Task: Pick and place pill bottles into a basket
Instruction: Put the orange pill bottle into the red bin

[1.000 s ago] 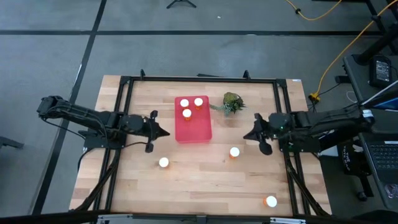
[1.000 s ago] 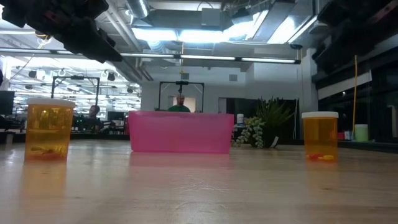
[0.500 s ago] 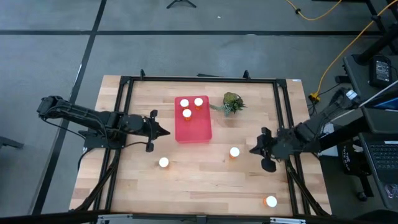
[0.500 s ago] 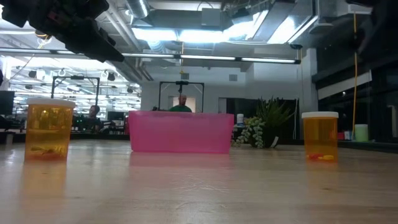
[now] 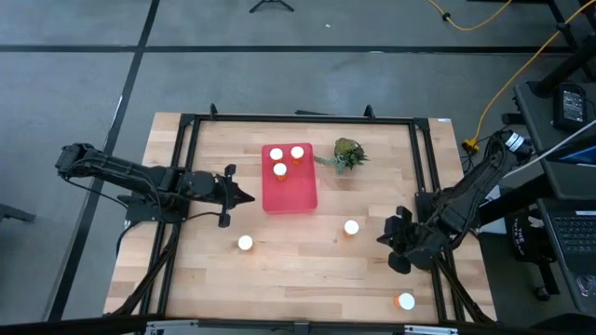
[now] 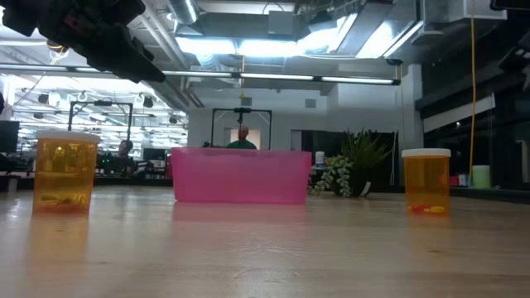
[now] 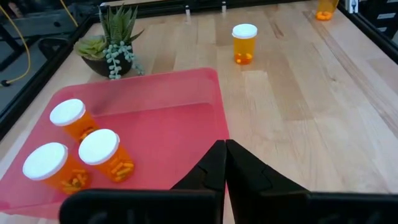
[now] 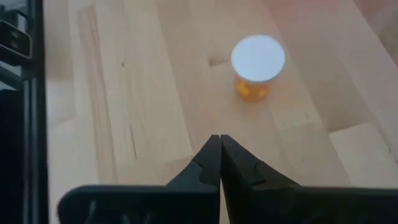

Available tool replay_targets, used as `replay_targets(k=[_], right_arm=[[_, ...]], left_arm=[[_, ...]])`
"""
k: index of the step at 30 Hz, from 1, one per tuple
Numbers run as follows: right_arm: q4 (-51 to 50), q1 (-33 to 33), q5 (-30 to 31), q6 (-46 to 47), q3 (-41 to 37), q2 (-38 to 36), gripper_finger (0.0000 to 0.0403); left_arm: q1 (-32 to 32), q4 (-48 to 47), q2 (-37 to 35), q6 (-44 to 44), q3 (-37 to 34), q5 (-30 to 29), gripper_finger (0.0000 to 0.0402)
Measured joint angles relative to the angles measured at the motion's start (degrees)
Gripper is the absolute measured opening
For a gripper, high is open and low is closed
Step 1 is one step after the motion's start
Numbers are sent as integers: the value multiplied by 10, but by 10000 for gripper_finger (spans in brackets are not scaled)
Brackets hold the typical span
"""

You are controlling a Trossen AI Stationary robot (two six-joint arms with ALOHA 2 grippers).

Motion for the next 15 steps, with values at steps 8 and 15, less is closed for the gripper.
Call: replay_targets(k=[8,15], right_arm=[[6,-1,40,-7,0,37,34],[35,-1,45,-7,0,39,99]], left_arm=[[0,0,0,0,0,0,5],[0,0,0,-1,0,0,2]])
